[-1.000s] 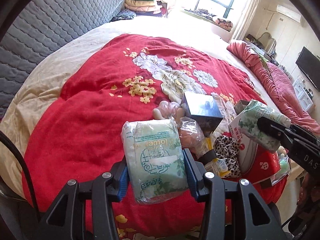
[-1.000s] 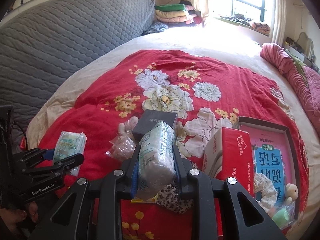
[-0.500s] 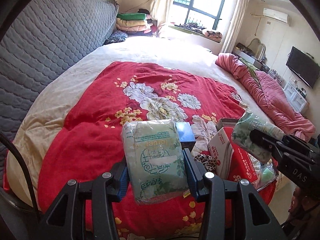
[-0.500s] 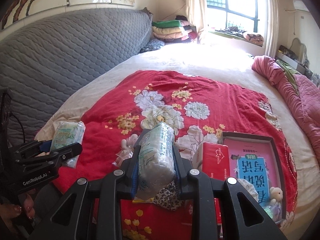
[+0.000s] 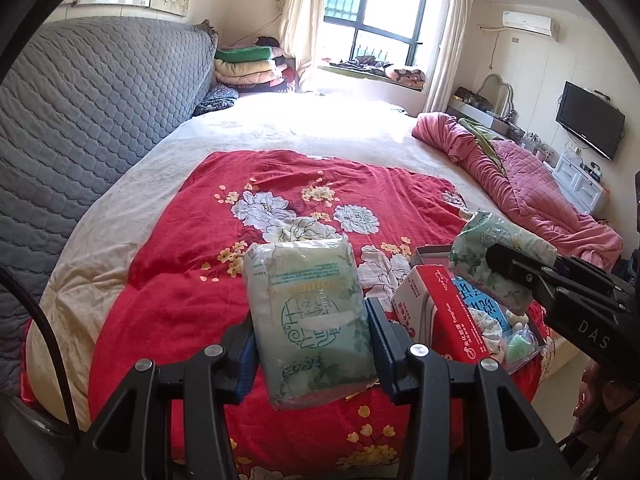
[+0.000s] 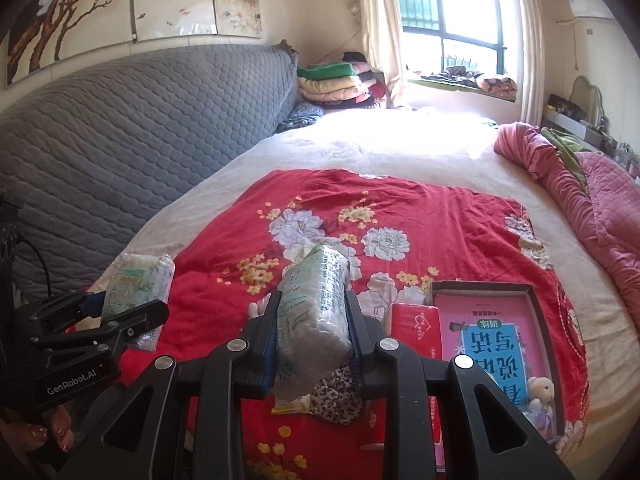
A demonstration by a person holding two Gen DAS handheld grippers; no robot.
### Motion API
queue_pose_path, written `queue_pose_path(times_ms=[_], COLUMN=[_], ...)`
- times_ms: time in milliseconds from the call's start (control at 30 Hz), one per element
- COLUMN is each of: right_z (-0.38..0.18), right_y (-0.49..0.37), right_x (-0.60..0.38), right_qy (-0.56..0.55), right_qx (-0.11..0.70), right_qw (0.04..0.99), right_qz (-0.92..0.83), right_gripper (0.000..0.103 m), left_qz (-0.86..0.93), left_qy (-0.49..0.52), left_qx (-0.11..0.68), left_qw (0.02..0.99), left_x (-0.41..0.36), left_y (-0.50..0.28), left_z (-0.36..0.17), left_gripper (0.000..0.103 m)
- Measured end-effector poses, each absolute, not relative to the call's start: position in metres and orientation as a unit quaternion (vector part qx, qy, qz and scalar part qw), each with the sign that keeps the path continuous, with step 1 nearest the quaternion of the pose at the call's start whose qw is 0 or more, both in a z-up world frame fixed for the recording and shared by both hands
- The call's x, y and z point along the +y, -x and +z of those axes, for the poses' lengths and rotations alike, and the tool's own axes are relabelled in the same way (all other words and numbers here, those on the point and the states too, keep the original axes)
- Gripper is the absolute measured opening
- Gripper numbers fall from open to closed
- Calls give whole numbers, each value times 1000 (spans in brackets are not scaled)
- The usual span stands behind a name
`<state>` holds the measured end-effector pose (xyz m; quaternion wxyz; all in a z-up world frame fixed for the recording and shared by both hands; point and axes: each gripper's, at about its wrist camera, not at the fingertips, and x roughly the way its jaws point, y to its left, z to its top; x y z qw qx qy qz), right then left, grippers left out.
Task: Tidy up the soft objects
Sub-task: 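Lift both wrapped packs and carry them toward the pink book tray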
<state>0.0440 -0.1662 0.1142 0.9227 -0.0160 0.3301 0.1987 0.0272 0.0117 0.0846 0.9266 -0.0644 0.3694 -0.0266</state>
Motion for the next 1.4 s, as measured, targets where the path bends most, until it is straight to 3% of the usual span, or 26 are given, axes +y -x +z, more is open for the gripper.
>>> queue_pose_path(times_ms=[1400], right_z=[135], right_y=[-18], right_x=[-314], right_qy=[-88], right_qx=[273], right_qw=[953], right_qz=[100], right_gripper=[28], left_qz=[-122], left_qy=[-17], left_qx=[374], left_qw=[919], left_x=[-138], left_y=[-64], left_z=[98], left_gripper=[48])
